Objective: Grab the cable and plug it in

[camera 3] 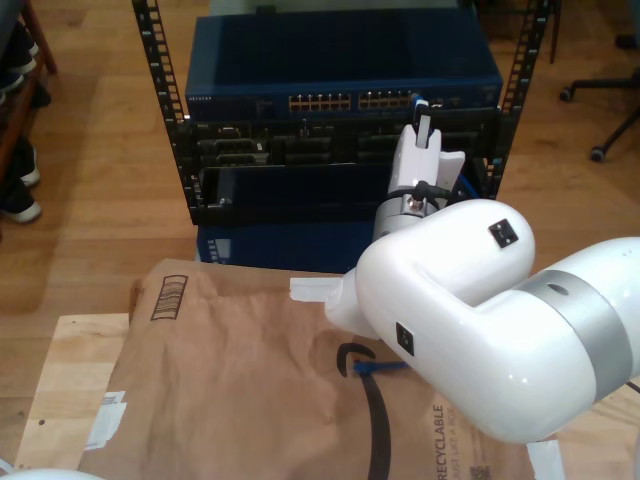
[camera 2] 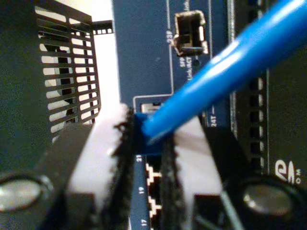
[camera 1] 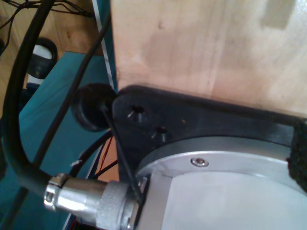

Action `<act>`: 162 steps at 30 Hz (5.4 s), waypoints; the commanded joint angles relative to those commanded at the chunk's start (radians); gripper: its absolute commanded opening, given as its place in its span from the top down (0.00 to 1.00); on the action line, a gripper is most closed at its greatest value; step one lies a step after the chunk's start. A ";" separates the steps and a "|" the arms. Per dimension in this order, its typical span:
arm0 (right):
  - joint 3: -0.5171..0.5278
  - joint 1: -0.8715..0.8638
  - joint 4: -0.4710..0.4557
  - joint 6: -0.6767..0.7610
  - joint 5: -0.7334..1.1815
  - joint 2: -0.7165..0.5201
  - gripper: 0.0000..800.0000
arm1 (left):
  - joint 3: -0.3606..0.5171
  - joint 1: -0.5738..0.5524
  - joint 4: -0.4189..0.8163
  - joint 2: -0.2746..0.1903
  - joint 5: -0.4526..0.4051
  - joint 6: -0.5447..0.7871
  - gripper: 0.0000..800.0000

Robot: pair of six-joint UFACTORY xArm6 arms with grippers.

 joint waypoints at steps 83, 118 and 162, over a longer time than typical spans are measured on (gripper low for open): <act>-0.017 -0.008 -0.002 0.003 0.012 0.006 1.00 | 0.000 0.000 0.000 0.000 0.000 0.000 0.00; -0.032 -0.006 -0.005 0.005 0.038 0.003 1.00 | 0.000 0.000 0.000 0.000 0.000 0.000 0.00; 0.488 0.026 -0.086 0.006 0.181 -0.374 0.45 | 0.000 0.000 0.000 0.000 0.000 0.000 0.00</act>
